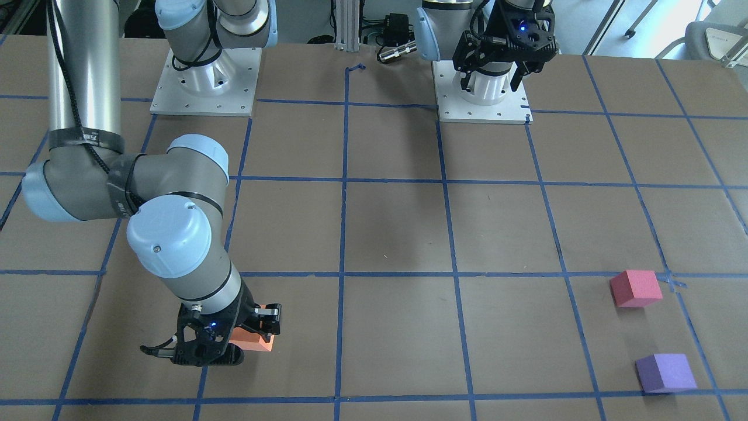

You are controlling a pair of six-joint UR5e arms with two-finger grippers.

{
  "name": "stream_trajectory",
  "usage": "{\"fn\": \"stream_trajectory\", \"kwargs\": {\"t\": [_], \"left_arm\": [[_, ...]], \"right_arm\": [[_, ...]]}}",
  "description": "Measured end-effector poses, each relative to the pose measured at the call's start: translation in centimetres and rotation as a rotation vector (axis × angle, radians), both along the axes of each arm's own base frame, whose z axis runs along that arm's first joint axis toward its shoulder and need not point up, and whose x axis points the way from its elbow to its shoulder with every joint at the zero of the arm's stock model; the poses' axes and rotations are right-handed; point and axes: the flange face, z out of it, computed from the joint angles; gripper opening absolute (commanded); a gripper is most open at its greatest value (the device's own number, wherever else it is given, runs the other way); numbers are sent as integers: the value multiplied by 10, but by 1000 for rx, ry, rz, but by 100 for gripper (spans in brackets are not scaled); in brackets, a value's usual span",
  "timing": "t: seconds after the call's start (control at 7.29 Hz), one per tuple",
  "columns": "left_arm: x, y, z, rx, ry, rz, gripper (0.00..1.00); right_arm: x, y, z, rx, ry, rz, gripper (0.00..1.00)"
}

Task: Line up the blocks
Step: 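Carry the orange cube with the right gripper toward the table center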

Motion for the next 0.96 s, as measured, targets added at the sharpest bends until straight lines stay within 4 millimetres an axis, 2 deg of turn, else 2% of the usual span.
{"fn": "stream_trajectory", "kwargs": {"t": [0.14, 0.41, 0.69, 0.82, 0.96], "left_arm": [[1, -7, 7, -14, 1, 2, 100], [6, -32, 38, -67, 0, 3, 100], [10, -66, 65, -106, 2, -7, 100], [12, -82, 73, -114, 3, -8, 100], [13, -96, 81, -123, 3, -8, 100]], "right_arm": [[30, 3, 0, -9, -2, 17, 0], [89, 0, -10, -19, -6, 38, 0], [138, 0, -27, -16, -17, 31, 0], [156, 1, -34, -15, -21, 31, 4], [166, 1, -41, -12, -22, 33, 90]]}}
